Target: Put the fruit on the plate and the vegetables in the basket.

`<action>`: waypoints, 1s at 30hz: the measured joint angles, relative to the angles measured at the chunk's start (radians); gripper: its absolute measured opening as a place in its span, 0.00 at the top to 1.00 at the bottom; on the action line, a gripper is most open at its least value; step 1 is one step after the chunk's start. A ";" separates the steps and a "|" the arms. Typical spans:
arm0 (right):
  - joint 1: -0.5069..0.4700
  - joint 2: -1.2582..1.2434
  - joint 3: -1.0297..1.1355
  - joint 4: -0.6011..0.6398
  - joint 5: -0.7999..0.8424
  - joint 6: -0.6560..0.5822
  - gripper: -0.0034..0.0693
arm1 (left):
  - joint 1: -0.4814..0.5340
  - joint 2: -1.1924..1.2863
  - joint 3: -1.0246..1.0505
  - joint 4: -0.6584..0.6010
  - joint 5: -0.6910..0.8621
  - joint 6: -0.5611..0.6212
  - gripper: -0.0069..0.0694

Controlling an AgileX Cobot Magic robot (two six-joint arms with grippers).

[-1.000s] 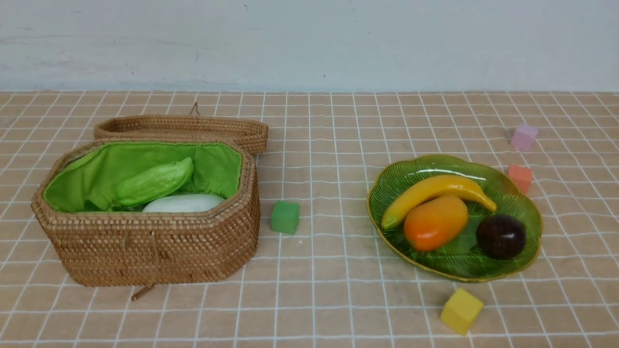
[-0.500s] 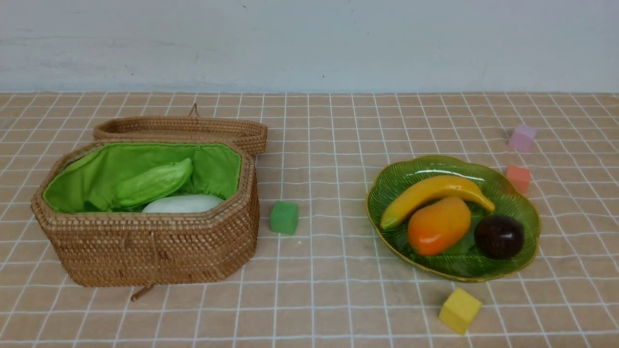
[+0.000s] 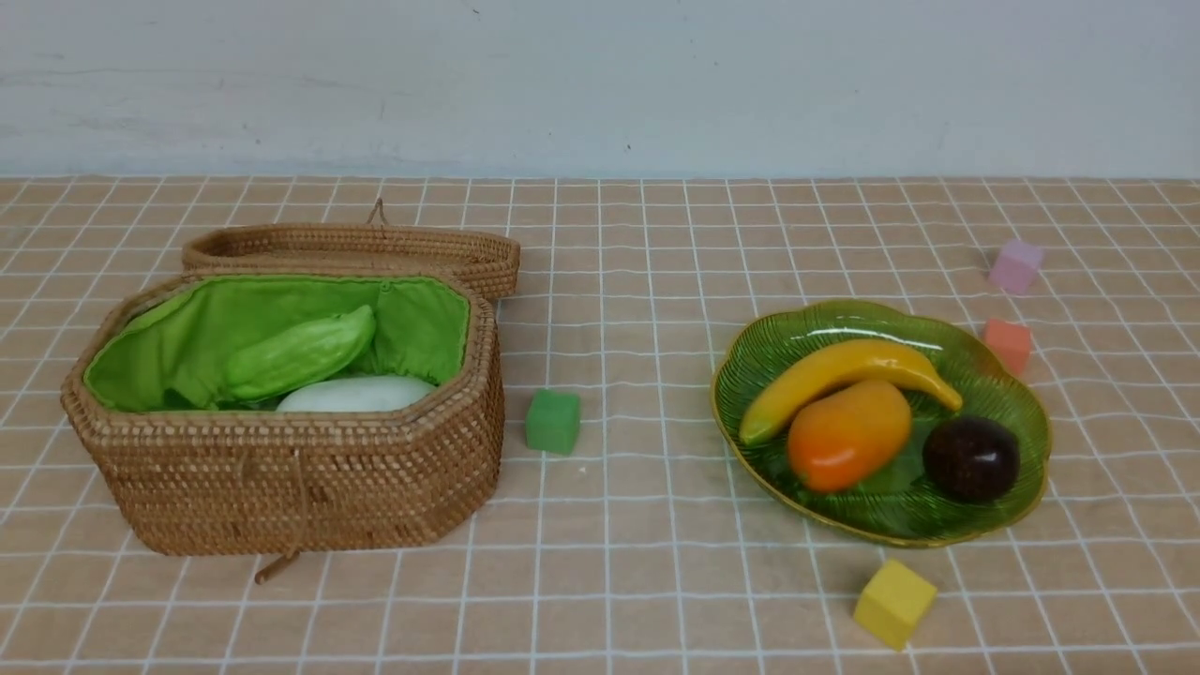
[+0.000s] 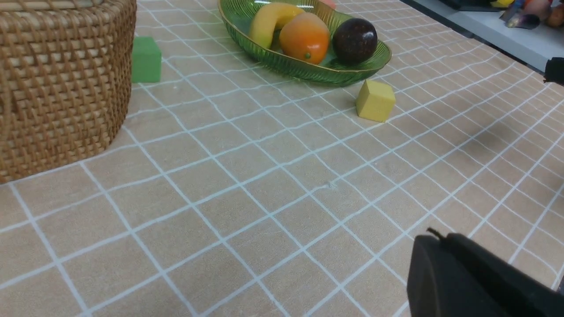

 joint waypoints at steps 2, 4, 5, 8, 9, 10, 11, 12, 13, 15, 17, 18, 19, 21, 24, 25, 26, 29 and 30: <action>0.000 0.000 0.000 0.000 -0.001 0.000 0.96 | 0.000 0.000 0.000 0.000 0.000 0.000 0.92; 0.000 0.000 0.000 0.000 -0.001 0.000 0.96 | 0.000 0.000 0.000 0.000 0.000 0.000 0.92; 0.000 0.000 0.000 0.000 -0.001 0.000 0.96 | 0.000 0.000 0.000 0.000 0.000 0.000 0.92; 0.000 0.000 0.000 0.001 -0.002 0.000 0.96 | 0.000 0.000 0.000 0.000 0.000 0.000 0.91; 0.000 0.000 0.000 0.001 -0.002 0.000 0.96 | 0.000 0.000 0.000 0.000 0.000 0.000 0.91; 0.000 0.000 0.000 0.001 -0.002 0.000 0.96 | 0.000 0.000 0.000 0.000 0.000 0.000 0.91; 0.000 0.000 0.000 0.001 -0.002 0.000 0.96 | 0.000 0.000 0.002 0.000 0.000 0.000 0.91; 0.000 0.000 0.000 0.001 -0.002 0.000 0.96 | 0.000 0.000 0.006 0.000 -0.004 0.000 0.91; 0.000 0.000 0.000 0.001 -0.002 0.000 0.96 | 0.002 0.000 0.009 0.003 -0.007 0.000 0.91; 0.000 0.000 0.000 0.001 -0.002 0.000 0.96 | 0.021 0.000 0.013 0.017 -0.013 0.000 0.91; 0.000 0.000 0.001 0.001 -0.002 0.000 0.95 | 0.137 0.000 0.021 0.083 -0.084 -0.062 0.93; 0.000 0.000 0.001 0.001 -0.002 0.000 0.95 | 0.182 0.000 0.024 0.105 -0.103 -0.091 0.93; 0.000 0.000 0.001 0.001 -0.002 0.000 0.95 | 0.194 0.000 0.026 0.111 -0.115 -0.098 0.93; 0.000 0.000 0.001 0.001 -0.003 0.000 0.95 | 0.296 0.000 0.048 0.181 -0.162 -0.158 0.93; 0.000 0.000 0.001 0.001 -0.003 0.000 0.95 | 0.448 0.000 0.084 0.268 -0.150 -0.258 0.93; 0.000 0.000 0.001 0.001 -0.003 0.000 0.95 | 0.469 0.000 0.084 0.280 -0.104 -0.281 0.93; 0.000 0.000 0.001 0.001 -0.004 0.000 0.95 | 0.490 0.000 0.088 0.289 -0.066 -0.299 0.93; 0.000 0.000 0.001 0.001 -0.004 0.000 0.95 | 0.507 0.000 0.092 0.297 -0.020 -0.345 0.93; 0.000 0.000 0.001 0.001 -0.004 0.000 0.95 | 0.507 0.000 0.092 0.297 -0.020 -0.357 0.93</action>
